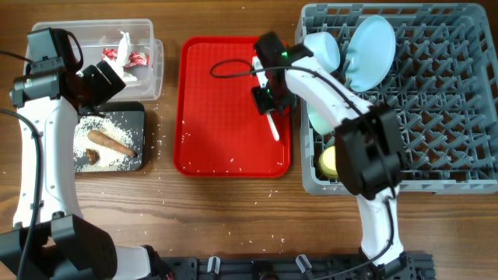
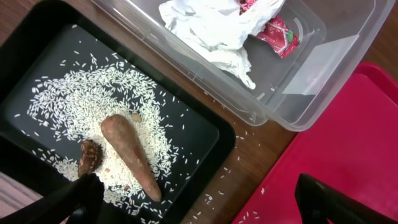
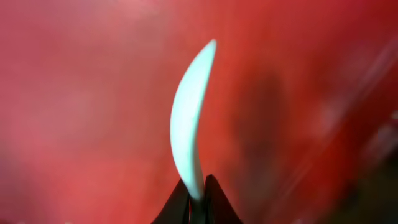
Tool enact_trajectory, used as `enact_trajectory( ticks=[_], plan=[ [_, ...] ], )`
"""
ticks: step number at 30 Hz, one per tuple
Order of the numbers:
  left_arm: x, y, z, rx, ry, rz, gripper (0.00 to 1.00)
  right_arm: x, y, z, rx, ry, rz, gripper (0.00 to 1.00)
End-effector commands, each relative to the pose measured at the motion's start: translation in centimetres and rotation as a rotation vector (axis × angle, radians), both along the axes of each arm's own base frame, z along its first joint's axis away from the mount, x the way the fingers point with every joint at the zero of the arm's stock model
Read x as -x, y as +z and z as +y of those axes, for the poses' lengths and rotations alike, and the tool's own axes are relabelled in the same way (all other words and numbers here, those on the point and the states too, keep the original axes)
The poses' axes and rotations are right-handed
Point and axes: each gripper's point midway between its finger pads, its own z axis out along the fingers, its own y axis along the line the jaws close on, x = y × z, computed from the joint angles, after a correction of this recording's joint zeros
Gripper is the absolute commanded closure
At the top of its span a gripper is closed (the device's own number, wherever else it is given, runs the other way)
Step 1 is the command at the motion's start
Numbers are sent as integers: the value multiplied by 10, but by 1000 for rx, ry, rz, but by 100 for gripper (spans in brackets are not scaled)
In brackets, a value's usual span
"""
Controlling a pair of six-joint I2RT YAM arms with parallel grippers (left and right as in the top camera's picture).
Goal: Sort waste into correct bins and load items into the dishwasher rack
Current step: 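Lay white spoon in the rack beside yellow cup, release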
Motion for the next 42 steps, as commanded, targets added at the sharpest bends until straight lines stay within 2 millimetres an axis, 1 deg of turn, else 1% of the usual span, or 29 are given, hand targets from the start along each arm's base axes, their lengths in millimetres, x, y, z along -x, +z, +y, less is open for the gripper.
enact_trajectory(
  ticks=[1, 2, 3, 4, 5, 6, 7, 8, 9, 10, 12, 14, 16, 18, 19, 20, 22, 24, 26, 29, 31, 33, 34, 35, 36, 37, 38, 40, 42],
  plan=[
    [-2, 2, 3, -6, 9, -4, 0, -12, 153, -49, 6, -237, -289, 96],
    [-2, 2, 3, -6, 9, -5, 0, -7, 172, -85, 86, -359, -328, 95],
    [-2, 2, 3, -6, 9, -5, 0, 8, 194, -145, 191, -584, -346, 96],
    [-2, 2, 3, -6, 9, -4, 0, 20, 200, -181, 240, -696, -324, 96],
    [-2, 2, 3, -6, 9, -5, 0, 28, 198, -205, 264, -766, -287, 96],
    [-2, 2, 3, -6, 9, -5, 0, 37, 191, -231, 292, -872, -233, 96],
    [-2, 2, 3, -6, 9, -5, 0, 42, 178, -254, 309, -945, -180, 96],
    [-2, 2, 3, -6, 9, -4, 0, 44, 165, -267, 316, -973, -153, 96],
    [-2, 2, 3, -6, 9, -5, 0, 44, 140, -276, 301, -949, -105, 95],
    [-2, 2, 3, -6, 9, -5, 0, 43, 124, -272, 263, -928, -74, 96],
    [-2, 2, 3, -6, 9, -5, 0, 43, 105, -265, 233, -920, -50, 96],
    [-2, 2, 3, -6, 9, -5, 0, 40, 81, -259, 202, -900, -41, 96],
    [-2, 2, 3, -6, 9, -5, 0, 41, 70, -252, 168, -897, -22, 94],
    [-2, 2, 3, -6, 9, -5, 0, 38, 69, -237, 80, -883, 2, 53],
    [-2, 2, 3, -6, 9, -4, 0, 36, 69, -236, 69, -882, 1, 46],
    [-2, 2, 3, -6, 9, -5, 0, 36, 69, -235, 67, -881, -1, 40],
    [-2, 2, 3, -6, 9, -5, 0, 35, 71, -235, 66, -877, -5, 39],
    [-2, 2, 3, -6, 9, -5, 0, 32, 79, -231, 42, -817, -26, 40],
    [-2, 2, 3, -6, 9, -5, 0, 32, 101, -222, -18, -740, -69, 41],
    [-2, 2, 3, -6, 9, -5, 0, 44, 157, -219, -69, -664, -229, 37],
    [-2, 2, 3, -6, 9, -5, 0, 57, 197, -204, -144, -485, -350, 35],
    [-2, 2, 3, -6, 9, -5, 0, 70, 221, -190, -160, -355, -438, 28],
    [-2, 2, 3, -6, 9, -5, 0, 76, 229, -182, -159, -291, -469, 25],
    [-2, 2, 3, -6, 9, -5, 0, 83, 233, -174, -160, -232, -483, 18],
    [-2, 2, 3, -6, 9, -5, 0, 93, 238, -162, -163, -170, -494, 0],
    [-2, 2, 3, -6, 9, -4, 0, 99, 240, -154, -170, -146, -493, 0],
    [-2, 2, 3, -6, 9, -4, 0, 101, 239, -151, -187, -176, -472, 0],
    [-2, 2, 3, -6, 9, -5, 0, 100, 238, -151, -214, -275, -440, 0],
    [-2, 2, 3, -6, 9, -4, 0, 98, 236, -159, -172, -301, -451, 0]
  ],
)
